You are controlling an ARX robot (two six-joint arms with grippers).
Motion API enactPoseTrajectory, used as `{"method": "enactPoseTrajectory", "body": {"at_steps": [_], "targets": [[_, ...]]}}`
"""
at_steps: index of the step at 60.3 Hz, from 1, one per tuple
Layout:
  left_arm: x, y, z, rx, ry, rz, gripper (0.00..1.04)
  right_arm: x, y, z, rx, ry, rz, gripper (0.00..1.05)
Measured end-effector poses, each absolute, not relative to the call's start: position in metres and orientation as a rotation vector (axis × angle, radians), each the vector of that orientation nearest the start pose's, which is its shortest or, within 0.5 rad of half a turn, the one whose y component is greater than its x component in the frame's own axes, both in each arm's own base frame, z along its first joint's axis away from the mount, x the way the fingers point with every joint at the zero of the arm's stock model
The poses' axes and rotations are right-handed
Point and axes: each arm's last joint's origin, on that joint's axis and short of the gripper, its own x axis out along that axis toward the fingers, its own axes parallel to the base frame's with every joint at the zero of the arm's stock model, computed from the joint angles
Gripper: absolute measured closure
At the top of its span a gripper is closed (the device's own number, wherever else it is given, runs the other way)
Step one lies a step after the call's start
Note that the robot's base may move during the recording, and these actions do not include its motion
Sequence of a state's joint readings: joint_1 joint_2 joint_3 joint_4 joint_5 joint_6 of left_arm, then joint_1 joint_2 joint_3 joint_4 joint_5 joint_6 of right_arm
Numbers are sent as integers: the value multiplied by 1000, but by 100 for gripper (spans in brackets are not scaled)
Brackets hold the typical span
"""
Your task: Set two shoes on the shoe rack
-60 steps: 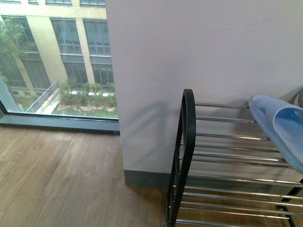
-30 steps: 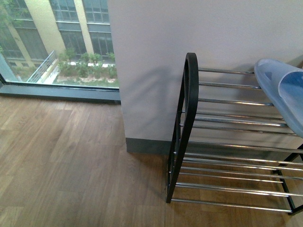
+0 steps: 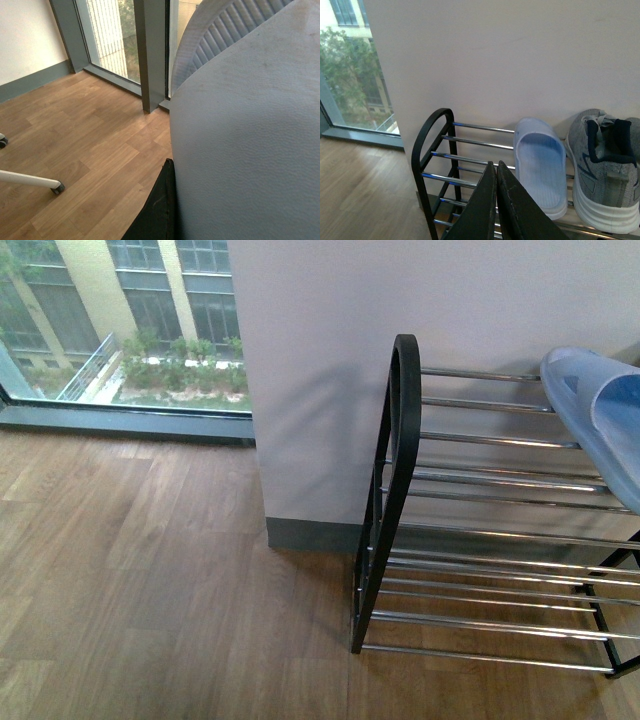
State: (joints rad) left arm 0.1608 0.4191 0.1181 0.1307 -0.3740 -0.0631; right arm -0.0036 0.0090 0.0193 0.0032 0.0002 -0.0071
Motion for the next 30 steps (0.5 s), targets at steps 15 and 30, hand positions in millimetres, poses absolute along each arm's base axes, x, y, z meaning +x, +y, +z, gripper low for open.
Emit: {"method": "enactPoseTrajectory", "body": {"at_steps": [15,30], "targets": [[121,30,180,-43,154,539,103,97,0,170,-7,-16,-4,90],[121,30,180,-43,154,539,103,97,0,170,-7,-17,-3,50]]}}
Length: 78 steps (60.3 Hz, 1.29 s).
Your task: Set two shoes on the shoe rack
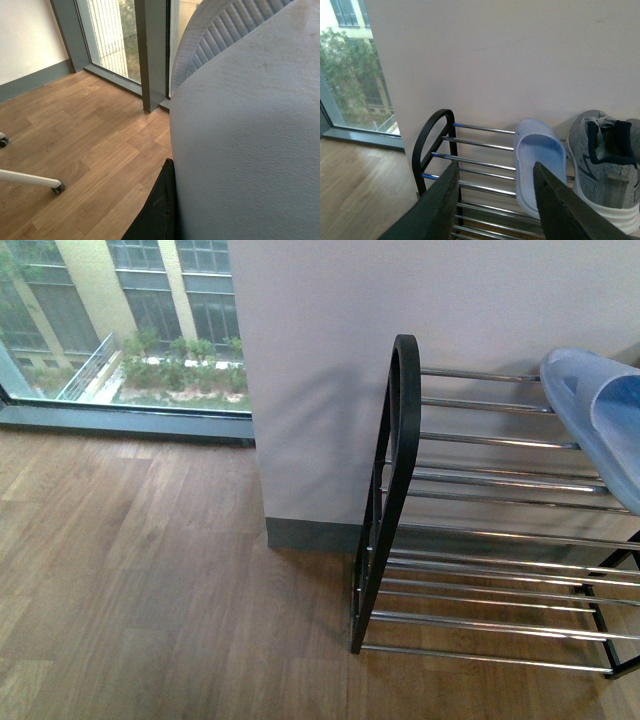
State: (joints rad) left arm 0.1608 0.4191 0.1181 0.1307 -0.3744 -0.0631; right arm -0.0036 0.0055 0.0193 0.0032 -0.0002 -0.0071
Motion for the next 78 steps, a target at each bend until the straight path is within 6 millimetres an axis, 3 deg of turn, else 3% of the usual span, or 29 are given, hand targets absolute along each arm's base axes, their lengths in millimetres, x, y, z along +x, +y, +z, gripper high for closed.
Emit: {"method": "enactPoseTrajectory", "body": {"at_steps": [16,28,33,38,48,54,63,78], "targets": [[121,30,180,-43,154,542,103,97,0,170,-6,-17,0,8],[121,30,179,-43,155,541,103,97,0,170,-4,-15,-4,9],[123,29,185,-155,70,386,103,97,0,170,-2,-15,-8,9],[131,24,190,-271,122,292,103,97,0,170,-1,-15,-6,9],[177,8,228,-346,247,147,103,97,0,170,-1,-15,-5,9],[229,-13,251,-329,381,14,103,97,0,170,-1,-15,-3,9],[286,-38,231,-206,564,-23,103,97,0,170,-1,-15,-2,9],[347,-59,204,-36,704,-87,103,97,0,170,-1,-15,-2,9]]}}
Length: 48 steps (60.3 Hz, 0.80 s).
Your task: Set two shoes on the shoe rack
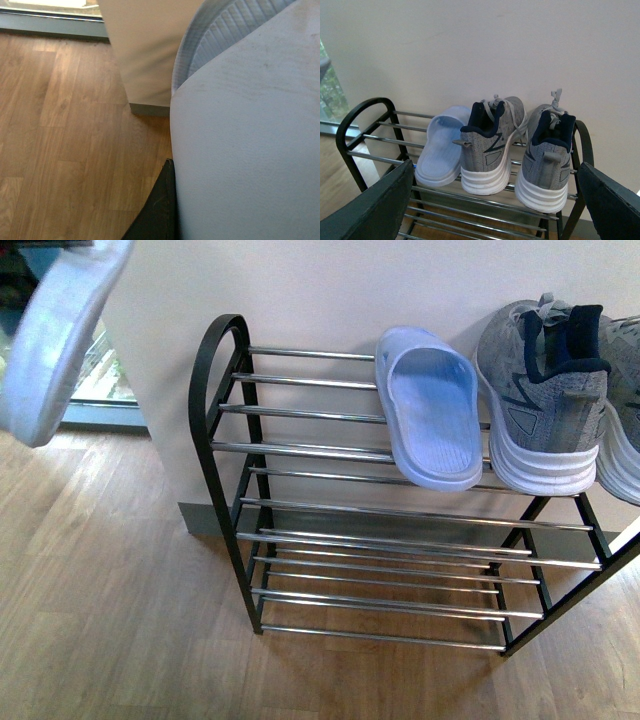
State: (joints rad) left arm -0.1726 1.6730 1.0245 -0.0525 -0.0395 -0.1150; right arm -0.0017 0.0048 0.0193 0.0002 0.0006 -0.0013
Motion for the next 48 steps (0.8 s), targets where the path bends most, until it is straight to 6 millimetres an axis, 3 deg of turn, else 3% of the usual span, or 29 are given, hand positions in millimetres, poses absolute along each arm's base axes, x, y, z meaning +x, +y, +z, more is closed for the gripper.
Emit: {"method": "enactPoseTrajectory", "body": {"at_steps": [8,13,26,48], "targets": [[373,-80,197,40,761,-176,103,97,0,170,-1,-15,-2,9],[394,-109,195,117,774,-249,103,97,0,170,-1,-15,-2,9],[424,-157,184,282,759,-340,103,97,0,170,-1,-15,-2,9],[457,-172,141,391,754,-339,103,97,0,170,-1,-15,-2,9]]}}
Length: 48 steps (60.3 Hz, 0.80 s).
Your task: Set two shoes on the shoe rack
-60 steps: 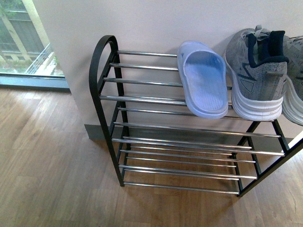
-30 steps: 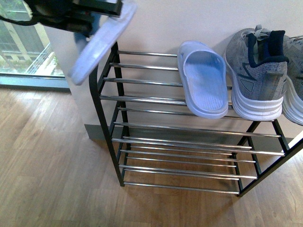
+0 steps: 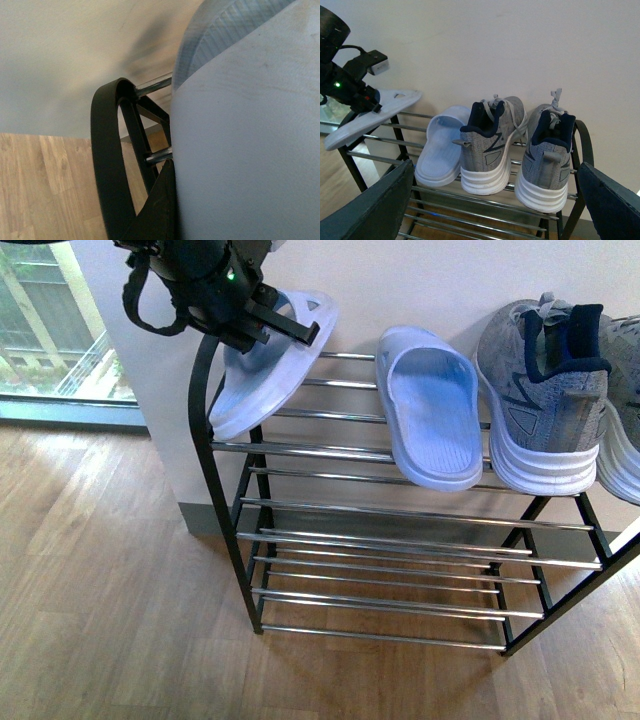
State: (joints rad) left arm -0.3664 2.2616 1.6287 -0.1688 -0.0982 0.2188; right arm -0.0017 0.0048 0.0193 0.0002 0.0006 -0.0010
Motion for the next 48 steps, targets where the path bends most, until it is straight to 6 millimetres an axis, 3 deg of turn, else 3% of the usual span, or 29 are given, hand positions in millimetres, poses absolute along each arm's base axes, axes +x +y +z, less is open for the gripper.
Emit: {"method": "enactPoseTrajectory", "body": {"at_steps": [19,48], "targets": [[454,-192,137,431,707,-383,103,97,0,170,-1,-15,-2,9],[455,-191,137,458,698,-376,103,97,0,170,-1,-15,-2,9]]}}
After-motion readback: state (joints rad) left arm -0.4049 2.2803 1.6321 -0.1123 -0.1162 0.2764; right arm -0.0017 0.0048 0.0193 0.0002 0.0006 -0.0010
